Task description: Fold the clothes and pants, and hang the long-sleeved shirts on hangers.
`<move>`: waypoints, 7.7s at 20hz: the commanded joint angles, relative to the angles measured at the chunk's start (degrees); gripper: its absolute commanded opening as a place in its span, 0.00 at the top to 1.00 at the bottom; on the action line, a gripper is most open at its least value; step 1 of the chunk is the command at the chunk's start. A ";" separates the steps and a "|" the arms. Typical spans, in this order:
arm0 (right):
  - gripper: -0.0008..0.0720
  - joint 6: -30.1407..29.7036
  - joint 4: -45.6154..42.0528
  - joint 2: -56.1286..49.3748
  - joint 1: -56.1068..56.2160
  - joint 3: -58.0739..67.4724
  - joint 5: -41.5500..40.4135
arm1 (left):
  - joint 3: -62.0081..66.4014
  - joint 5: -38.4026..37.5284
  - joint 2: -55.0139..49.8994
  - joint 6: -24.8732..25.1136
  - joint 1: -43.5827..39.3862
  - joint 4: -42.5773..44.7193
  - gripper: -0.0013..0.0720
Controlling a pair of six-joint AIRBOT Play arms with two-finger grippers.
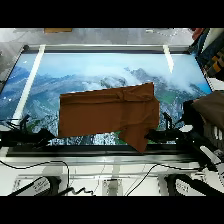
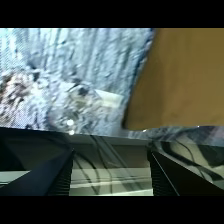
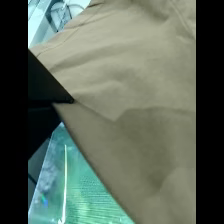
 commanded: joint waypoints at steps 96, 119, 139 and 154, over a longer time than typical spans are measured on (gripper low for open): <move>0.98 23.06 -8.87 -39.93 45.35 67.63 -25.14 | 52.96 -5.66 -3.80 3.37 -20.83 -14.23 0.97; 0.97 22.99 -22.38 -30.56 17.77 74.16 7.21 | 52.41 29.46 -24.65 3.43 -55.98 -21.57 0.97; 0.20 4.92 8.50 -44.94 8.13 73.16 10.69 | 52.41 23.76 -23.50 3.19 -51.65 -20.35 0.02; 0.14 19.80 4.04 -51.12 16.61 73.61 12.83 | 52.41 22.69 -23.54 3.17 -51.71 -20.37 0.02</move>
